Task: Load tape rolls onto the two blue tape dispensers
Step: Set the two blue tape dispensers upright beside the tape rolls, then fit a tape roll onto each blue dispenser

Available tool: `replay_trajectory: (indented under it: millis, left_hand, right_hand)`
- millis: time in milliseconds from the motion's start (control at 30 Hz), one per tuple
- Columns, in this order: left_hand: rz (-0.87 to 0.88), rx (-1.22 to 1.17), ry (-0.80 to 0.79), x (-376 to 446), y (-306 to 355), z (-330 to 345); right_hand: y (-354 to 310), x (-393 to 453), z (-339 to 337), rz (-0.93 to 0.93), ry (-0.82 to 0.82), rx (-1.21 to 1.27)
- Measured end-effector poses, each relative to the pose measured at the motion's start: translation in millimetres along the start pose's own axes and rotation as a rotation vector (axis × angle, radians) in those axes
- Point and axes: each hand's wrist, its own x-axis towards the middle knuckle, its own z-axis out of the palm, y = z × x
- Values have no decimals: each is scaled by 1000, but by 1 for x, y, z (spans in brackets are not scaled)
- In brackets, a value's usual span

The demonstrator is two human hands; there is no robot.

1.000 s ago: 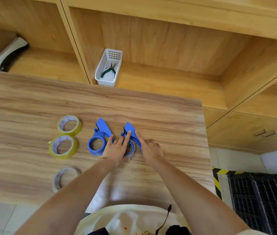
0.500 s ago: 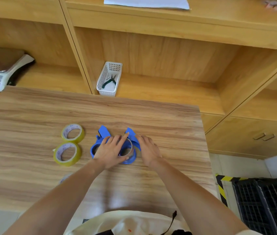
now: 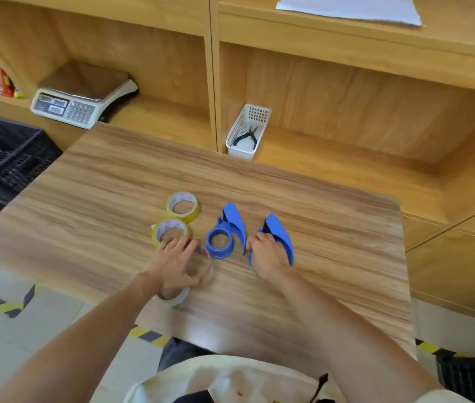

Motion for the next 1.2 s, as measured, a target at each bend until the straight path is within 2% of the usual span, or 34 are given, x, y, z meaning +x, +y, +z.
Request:
replay_trajectory:
  millis: [167, 333, 500, 633, 733, 933, 1067, 1200]
  left_hand:
    - [-7, 32, -135, -30, -28, 5]
    - [64, 44, -103, -35, -43, 8]
    - [115, 46, -283, -27, -59, -8]
    - [126, -47, -204, -12, -73, -15]
    - [146, 38, -194, 8, -87, -19]
    - [263, 283, -377, 39, -101, -5]
    - [290, 355, -364, 45, -98, 7]
    - [380, 254, -183, 47, -100, 4]
  right_hand:
    - [-25, 7, 2, -17, -22, -26]
    - [-39, 18, 1, 0, -37, -30]
    - [-48, 33, 0, 73, -34, -16]
    - [-58, 45, -3, 130, -24, -4]
    - [-66, 52, -7, 182, 5, 12]
    - [-60, 50, -4, 282, -3, 52]
    - [-56, 40, 4, 304, -83, 88]
    - [-55, 33, 10, 318, -87, 143]
